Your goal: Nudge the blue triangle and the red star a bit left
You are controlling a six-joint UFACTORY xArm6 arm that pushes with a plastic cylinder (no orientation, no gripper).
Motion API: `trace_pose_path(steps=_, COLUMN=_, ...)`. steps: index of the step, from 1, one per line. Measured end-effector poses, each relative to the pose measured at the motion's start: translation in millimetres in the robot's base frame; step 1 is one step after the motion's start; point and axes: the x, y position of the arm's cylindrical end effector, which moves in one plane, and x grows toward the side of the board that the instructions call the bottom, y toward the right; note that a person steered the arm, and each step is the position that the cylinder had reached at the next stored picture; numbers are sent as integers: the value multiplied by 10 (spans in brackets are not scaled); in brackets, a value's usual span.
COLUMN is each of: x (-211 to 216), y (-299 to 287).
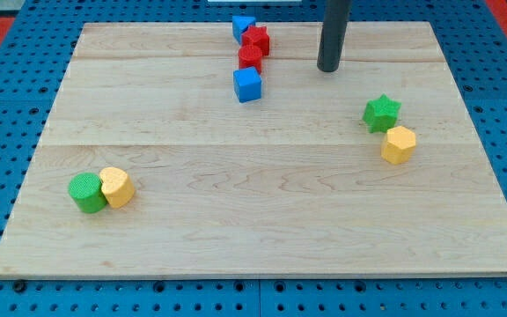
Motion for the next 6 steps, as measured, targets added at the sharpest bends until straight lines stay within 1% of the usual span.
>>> trace_pose_path(steps=1, x=-213, y=40)
trace_pose_path(steps=2, x=-427, y=-100)
trace_pose_path(steps=4, x=-770, y=-807)
trace_pose_path(steps=5, x=-825, y=-1038)
trace_pose_path(steps=6, x=-825, y=-1086)
